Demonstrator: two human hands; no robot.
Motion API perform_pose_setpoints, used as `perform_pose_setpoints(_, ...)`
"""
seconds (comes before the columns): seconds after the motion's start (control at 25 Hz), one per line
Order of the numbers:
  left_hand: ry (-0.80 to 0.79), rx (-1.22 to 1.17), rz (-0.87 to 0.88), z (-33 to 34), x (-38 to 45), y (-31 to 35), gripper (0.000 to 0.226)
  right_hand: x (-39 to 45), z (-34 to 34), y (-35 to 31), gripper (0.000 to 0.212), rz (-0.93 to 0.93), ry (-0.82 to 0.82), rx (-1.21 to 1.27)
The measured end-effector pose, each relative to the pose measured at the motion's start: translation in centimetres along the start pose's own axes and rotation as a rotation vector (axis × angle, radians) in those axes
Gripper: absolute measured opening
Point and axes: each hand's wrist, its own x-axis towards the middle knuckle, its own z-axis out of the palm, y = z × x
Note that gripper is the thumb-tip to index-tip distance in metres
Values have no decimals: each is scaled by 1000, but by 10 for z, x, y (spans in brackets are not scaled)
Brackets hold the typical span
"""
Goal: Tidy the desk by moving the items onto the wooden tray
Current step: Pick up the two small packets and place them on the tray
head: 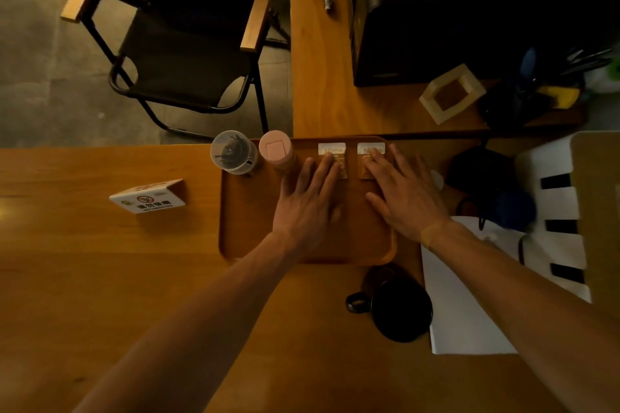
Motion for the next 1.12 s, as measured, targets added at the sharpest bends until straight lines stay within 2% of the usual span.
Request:
perform_pose_setpoints(0.4, 38, -55, 22, 0, -3, -4, 76, -2, 2, -3, 64, 32, 21, 40)
perform_pose_setpoints(0.6, 58, -106, 46, 8, -19, -12, 79, -15, 2, -6, 53, 99, 83, 124)
perform_pose_setpoints(0.76, -12, -73, 37, 12, -47, -18, 74, -29, -7, -14, 40, 184, 83, 158)
perform_pose_setpoints(0.96, -135, -143, -38, -1, -79, -28, 78, -47, -29, -41, 31, 181, 164, 128)
perform_pose_setpoints(1.12, -272, -128, -39, -21, -104, -37, 71, -71, -33, -73, 32, 204, 23, 124)
